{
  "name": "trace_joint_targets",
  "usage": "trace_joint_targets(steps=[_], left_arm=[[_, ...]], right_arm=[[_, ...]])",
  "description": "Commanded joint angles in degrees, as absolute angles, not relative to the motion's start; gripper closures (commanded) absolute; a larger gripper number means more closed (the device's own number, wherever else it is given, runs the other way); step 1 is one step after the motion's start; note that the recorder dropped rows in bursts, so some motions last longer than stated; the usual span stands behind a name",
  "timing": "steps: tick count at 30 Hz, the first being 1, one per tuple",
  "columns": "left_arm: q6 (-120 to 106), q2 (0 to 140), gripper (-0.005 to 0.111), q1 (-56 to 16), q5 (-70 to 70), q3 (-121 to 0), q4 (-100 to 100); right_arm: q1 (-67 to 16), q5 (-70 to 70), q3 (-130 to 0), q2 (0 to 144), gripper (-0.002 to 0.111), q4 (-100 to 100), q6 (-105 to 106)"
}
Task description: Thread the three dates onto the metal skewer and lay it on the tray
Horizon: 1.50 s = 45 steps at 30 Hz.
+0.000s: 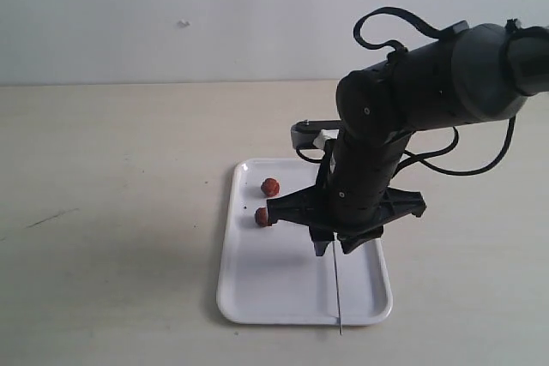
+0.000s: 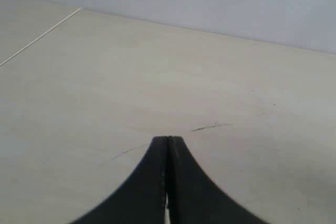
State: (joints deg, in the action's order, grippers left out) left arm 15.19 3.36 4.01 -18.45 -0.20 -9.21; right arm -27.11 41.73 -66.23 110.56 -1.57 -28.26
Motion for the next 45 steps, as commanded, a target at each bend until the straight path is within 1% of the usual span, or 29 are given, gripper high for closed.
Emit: trace_joint_targets(steps=[1,14,17,19,20,23,25,29,33,45], left_arm=[[15.2,3.1,0.107,4.1,-18.3,0.0,-9.7],[15.2,3.1,0.107,4.1,-18.3,0.0,-9.7],[15.2,3.1,0.107,4.1,-18.3,0.0,-9.7],[15.2,3.1,0.107,4.1,-18.3,0.0,-9.7],[15.2,3.1,0.107,4.1,-18.3,0.0,-9.7],[15.2,3.1,0.107,4.1,-18.3,0.0,-9.7],[15.2,3.1,0.107,4.1,-18.3,0.0,-9.7],[15.2,3.1,0.107,4.1,-18.3,0.0,-9.7],[15.2,3.1,0.107,4.1,-18.3,0.0,-9.7],[15.2,3.1,0.107,4.1,-18.3,0.0,-9.7]], right_arm=[[-27.3,40.3,-66.7,111.4,0.067,-1.0,-28.7],[-27.3,39.6,-66.6,115.1,0.067,-0.5,-30.3],[-27.3,39.4,-66.6,115.4,0.069,-0.5,-30.5],[-27.3,39.4,-66.6,115.4,0.073,0.0,-31.5],[-27.3,39.4,-66.6,115.4,0.077,0.0,-31.5],[-27.3,39.9,-66.6,115.4,0.093,0.0,-31.5],[-27.3,39.9,-66.6,115.3,0.108,0.0,-31.5],[-27.3,40.1,-66.6,114.6,0.108,0.5,-31.5],[-27.3,44.2,-66.6,110.8,0.108,3.4,-31.5],[-27.3,59.1,-66.6,89.2,0.108,15.7,-33.0]])
